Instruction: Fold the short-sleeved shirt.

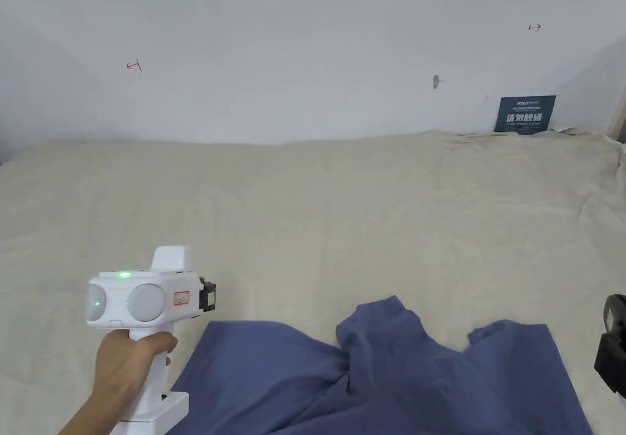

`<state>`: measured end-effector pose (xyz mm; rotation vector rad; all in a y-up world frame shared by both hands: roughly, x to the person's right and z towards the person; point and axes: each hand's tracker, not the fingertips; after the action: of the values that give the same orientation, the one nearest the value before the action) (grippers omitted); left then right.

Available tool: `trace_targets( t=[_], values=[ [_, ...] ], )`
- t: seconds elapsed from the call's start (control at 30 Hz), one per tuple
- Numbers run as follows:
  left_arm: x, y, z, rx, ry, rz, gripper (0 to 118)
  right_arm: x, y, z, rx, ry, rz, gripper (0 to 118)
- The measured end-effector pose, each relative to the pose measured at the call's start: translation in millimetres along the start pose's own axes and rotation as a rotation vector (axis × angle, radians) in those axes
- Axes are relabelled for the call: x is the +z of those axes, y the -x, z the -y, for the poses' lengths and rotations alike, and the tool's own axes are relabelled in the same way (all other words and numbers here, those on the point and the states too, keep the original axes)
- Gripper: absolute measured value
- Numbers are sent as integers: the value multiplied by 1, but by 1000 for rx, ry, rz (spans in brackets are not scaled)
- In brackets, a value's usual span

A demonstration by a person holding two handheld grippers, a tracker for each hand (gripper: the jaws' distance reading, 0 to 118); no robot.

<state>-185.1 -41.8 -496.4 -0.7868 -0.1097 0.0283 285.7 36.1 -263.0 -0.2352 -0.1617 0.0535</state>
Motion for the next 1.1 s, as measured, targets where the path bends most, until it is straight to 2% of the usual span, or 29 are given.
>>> trace_targets(
  t=[0.1, 0.13, 0.27, 0.3, 0.37, 0.5, 0.53, 0.6, 0.73, 0.77, 0.8, 0.97, 1.1],
  values=[
    [-41, 2, -8, -22, 104, 24, 7, -14, -1, 4, 5, 24, 11, 0],
    [-54, 2, -8, -35, 154, 14, 15, -18, -1, 6, 5, 30, 13, 0],
    [-91, 5, -7, -66, 261, -11, 81, -35, -5, 15, 11, 62, 24, 0],
    [-96, 5, -7, -74, 278, -8, 89, -38, -5, 17, 10, 70, 25, 0],
    [-105, 5, -5, -89, 279, -33, 94, -44, -7, 23, 10, 87, 25, 0],
    [-117, 10, -1, -38, 341, -34, 92, -51, -6, 31, 11, 112, 20, 0],
    [-118, 11, 2, -25, 354, -31, 88, -52, -6, 33, 13, 118, 19, 0],
    [-123, 10, 5, -13, 362, -30, 58, -52, -5, 34, 11, 127, 16, 0],
    [-127, 1, 7, -12, 370, -30, 35, -56, -7, 36, 3, 153, 12, 0],
    [-127, 0, 6, -19, 372, -28, 17, -57, -8, 37, 0, 158, 12, 0],
    [-125, -2, 6, -22, 374, -11, 9, -59, -9, 38, -6, 169, 9, 0],
    [-117, -15, 7, -88, 353, 1, 5, -72, -14, 43, -53, 213, -10, 0],
    [-102, -9, 7, -46, 299, 15, 5, -90, -17, 43, -81, 237, -28, 0]
  ],
)
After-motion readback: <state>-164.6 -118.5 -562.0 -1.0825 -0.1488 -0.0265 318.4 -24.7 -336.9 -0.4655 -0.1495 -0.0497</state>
